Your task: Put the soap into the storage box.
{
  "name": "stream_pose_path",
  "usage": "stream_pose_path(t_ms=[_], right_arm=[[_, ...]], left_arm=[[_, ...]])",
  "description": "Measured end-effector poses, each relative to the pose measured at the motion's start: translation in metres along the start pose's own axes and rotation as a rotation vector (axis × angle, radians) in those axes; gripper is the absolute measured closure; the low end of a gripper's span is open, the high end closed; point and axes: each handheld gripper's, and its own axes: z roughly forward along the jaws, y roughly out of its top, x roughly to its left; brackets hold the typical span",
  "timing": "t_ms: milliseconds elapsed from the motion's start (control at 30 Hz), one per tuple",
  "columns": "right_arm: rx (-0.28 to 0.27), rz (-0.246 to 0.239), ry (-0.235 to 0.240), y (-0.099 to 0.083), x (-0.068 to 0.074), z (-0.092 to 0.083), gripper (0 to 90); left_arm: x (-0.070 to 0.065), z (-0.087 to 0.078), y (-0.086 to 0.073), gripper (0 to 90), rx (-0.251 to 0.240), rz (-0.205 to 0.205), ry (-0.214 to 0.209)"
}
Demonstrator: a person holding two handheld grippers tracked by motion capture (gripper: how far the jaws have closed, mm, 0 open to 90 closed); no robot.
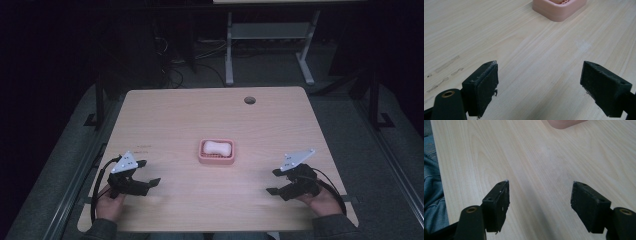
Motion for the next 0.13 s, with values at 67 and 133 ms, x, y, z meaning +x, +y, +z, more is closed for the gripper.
stream_pose_path(t_ms=[67,133], right_arm=[[-0.028,0.003,-0.021,-0.0042,0.0052,-0.0019,29.3],[-0.070,0.014,-0.025,-0.0110,0.0108,-0.0025,28.0]], left_arm=[[0.0002,0.0005,0.0007,14.4,-0.024,-0.009,0.004],[0.0011,0.0027,0.0006,14.4,-0.050,-0.036,0.019]])
